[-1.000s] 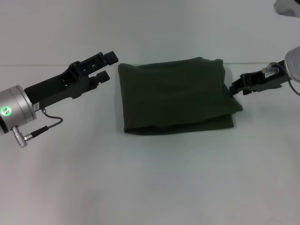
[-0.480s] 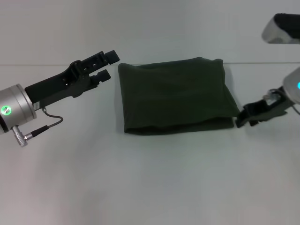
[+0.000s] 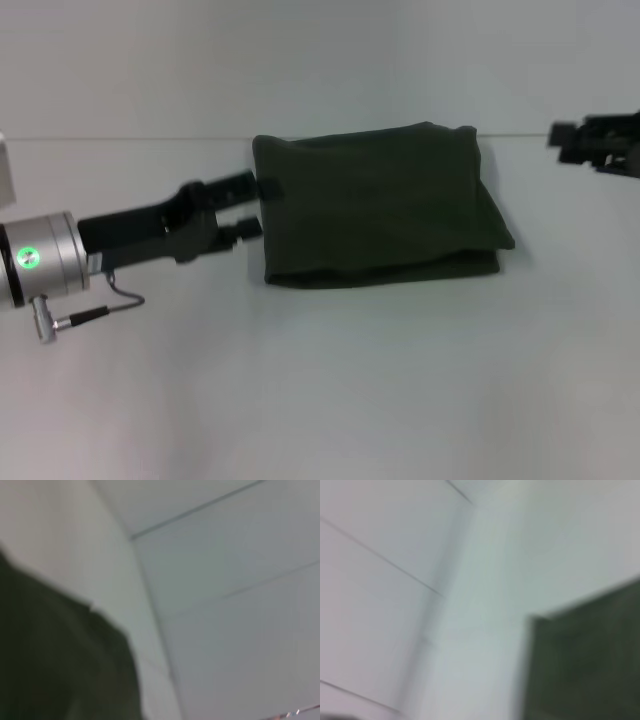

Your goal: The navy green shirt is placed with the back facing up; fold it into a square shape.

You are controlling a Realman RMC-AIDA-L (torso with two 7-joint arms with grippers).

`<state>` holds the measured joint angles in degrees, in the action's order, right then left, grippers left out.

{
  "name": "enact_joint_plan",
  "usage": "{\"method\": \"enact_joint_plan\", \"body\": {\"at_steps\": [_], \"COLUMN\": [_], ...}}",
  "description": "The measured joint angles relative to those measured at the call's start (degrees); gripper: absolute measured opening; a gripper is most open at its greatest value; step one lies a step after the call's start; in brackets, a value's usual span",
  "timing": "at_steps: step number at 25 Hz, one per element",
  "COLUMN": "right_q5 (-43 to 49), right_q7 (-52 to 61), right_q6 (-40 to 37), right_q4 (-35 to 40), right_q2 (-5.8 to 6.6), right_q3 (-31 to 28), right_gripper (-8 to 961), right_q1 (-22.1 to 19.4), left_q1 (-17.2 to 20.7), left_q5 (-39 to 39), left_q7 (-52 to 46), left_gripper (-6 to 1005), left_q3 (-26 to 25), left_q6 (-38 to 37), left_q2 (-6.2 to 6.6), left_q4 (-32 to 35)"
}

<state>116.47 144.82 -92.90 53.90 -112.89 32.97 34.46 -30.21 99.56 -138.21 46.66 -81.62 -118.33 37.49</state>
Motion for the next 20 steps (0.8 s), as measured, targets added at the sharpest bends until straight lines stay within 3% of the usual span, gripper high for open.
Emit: {"method": "enact_joint_plan", "body": {"at_steps": [3,6,7,11,15,20], "right_q5": [-10.28,-14.83,-15.57,-16.72,-16.68,-16.65], "right_q7": [-7.47,-13.91,-15.07,-16.26,-16.64,-16.79], "right_q6": [-0.12,-0.39,-0.44,-0.33,-0.27,-0.23], "right_q4": [-10.22,-19.73,-21.29,-22.88,-23.24,-23.47], "right_q2": [2.27,4.67,5.06,4.88,4.65,4.61], "right_q3": [-3.88,-8.02,-9.23,-13.75,-13.86,-13.78], "right_gripper": [424,425,470,648,781,907], "right_q1": [-3.98,-6.36,-6.95,-8.69,-8.30,-6.94], "left_q1": [-0.35,-1.30,-1.72,-3.08,-3.87,-4.25], "left_q5": [3.18,6.21,6.91,7.22,7.16,6.69], "left_q7": [-5.27,-9.49,-10.69,-13.03,-13.78,-13.84], "left_gripper": [859,859,859,859,859,859], "left_q3": [1.78,2.43,2.51,2.60,2.40,1.99], "left_q6": [-0.01,0.67,1.55,7.64,15.51,19.44], "left_q2": [0.49,0.52,0.42,0.09,-0.68,-1.20], "left_q4": [-0.48,-0.99,-1.49,-5.39,-9.23,-10.74]}}
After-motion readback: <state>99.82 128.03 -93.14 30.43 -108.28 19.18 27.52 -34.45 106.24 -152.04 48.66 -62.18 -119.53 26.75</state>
